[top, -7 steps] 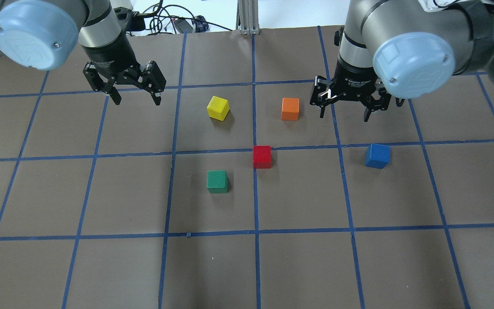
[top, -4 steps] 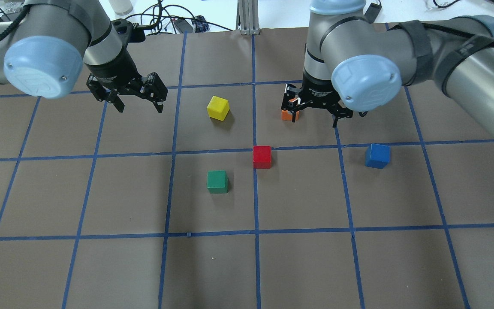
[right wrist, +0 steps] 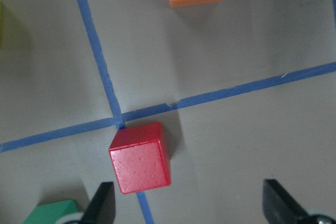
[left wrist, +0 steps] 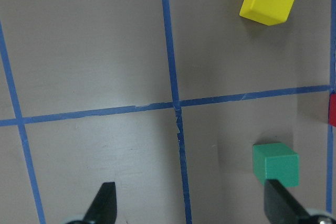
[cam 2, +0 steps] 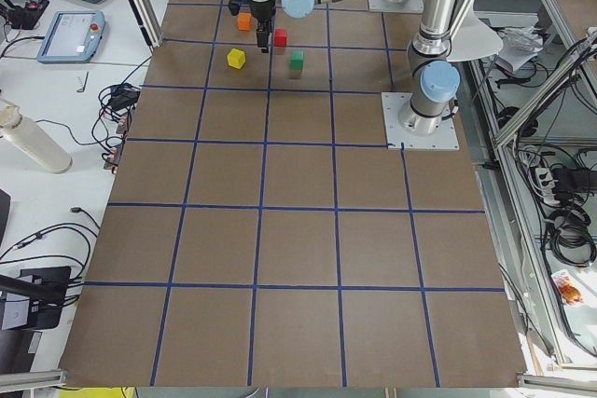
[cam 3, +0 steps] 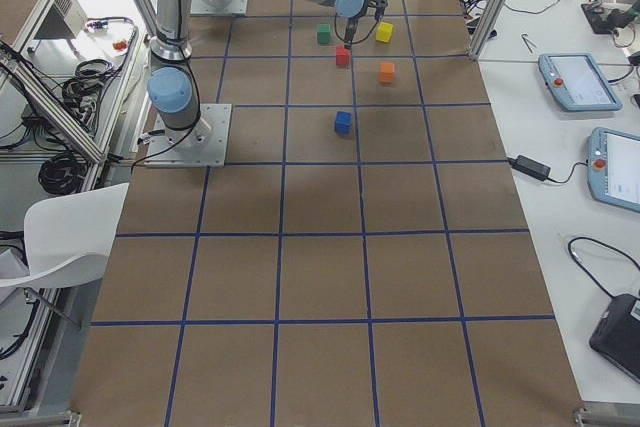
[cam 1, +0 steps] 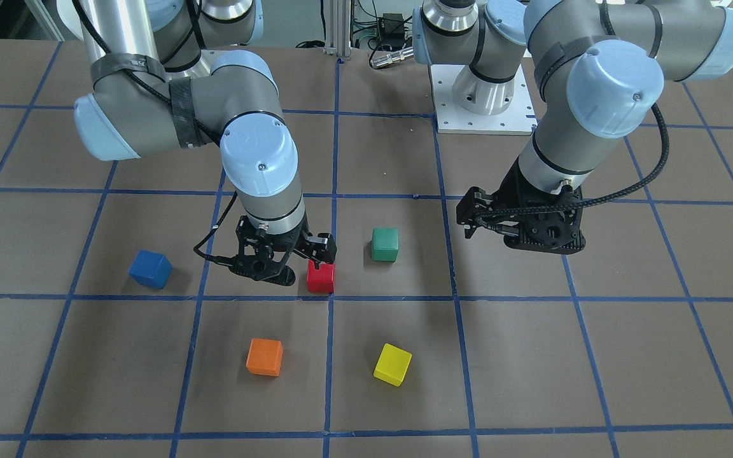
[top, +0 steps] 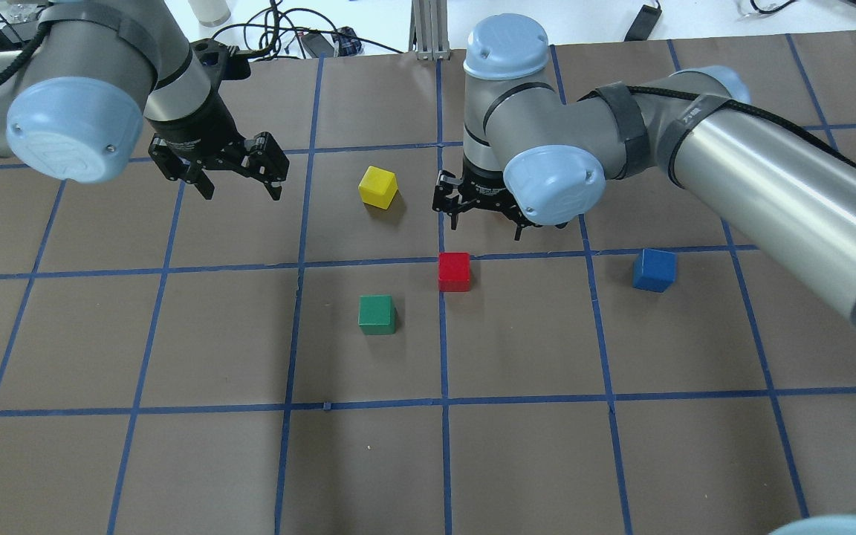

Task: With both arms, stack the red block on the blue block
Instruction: 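Reach the right gripper to the red cube and grasp it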

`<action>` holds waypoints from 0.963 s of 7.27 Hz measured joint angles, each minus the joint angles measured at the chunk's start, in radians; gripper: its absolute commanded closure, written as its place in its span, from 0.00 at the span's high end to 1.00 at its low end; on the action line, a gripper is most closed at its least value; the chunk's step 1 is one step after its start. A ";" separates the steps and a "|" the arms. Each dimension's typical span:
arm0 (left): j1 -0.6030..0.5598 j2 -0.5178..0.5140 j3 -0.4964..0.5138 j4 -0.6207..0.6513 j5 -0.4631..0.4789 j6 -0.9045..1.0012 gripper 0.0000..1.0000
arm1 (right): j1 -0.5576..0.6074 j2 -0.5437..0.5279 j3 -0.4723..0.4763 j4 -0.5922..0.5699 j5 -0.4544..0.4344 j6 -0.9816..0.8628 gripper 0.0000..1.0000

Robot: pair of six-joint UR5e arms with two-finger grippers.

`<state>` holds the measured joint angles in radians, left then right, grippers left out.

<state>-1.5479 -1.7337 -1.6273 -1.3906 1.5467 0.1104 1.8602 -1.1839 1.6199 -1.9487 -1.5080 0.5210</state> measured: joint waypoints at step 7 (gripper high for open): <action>0.001 0.000 -0.001 -0.003 0.007 0.000 1.00 | 0.057 0.130 0.001 -0.094 0.046 -0.033 0.98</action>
<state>-1.5468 -1.7334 -1.6280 -1.3939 1.5539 0.1105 1.9172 -1.0541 1.6207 -2.0422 -1.4624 0.4880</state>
